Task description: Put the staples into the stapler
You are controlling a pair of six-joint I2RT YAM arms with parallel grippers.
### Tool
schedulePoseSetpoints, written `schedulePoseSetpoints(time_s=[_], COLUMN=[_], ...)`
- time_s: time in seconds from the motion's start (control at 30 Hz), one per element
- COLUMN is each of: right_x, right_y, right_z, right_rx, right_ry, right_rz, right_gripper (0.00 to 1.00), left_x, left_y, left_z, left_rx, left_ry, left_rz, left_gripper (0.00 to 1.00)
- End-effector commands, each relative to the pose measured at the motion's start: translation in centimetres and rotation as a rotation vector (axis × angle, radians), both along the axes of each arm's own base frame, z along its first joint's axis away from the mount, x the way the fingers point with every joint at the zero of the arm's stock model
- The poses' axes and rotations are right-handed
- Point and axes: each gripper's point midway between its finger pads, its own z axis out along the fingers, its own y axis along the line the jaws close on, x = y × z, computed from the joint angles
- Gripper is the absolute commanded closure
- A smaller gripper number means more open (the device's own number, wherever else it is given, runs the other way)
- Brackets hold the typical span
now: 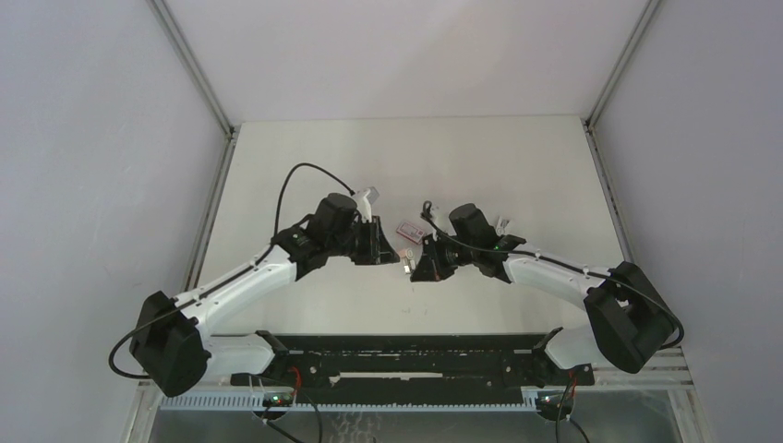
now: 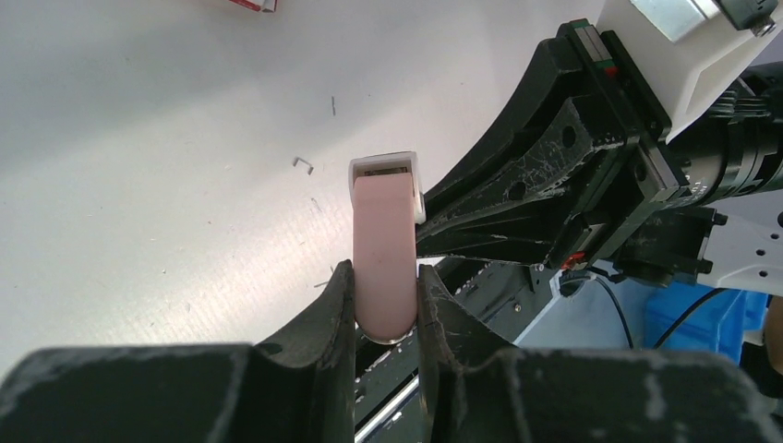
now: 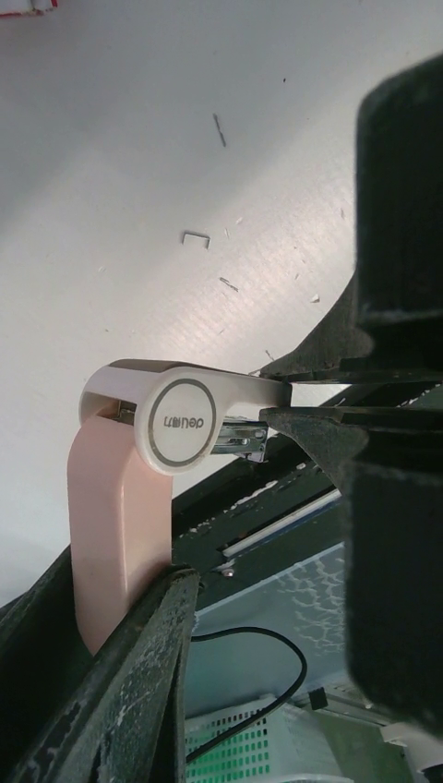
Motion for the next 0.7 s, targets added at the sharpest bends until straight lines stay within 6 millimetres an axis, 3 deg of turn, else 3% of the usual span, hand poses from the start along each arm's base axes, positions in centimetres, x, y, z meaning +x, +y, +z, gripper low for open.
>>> schedulePoseSetpoints(time_s=[0.0, 0.67], right_x=[-3.3, -6.6], right_y=[-1.7, -3.4], right_z=[-1.4, -1.4], right_rx=[-0.075, -0.120], right_ry=[0.130, 0.241], right_rz=[0.072, 0.134], right_gripper=[1.00, 1.00], left_x=[3.9, 5.5], left_y=[3.2, 5.6], left_z=[0.5, 0.5], left_rx=[0.144, 0.230], left_ry=[-0.128, -0.149], left_rz=[0.073, 0.048], left_gripper=[0.96, 0.86])
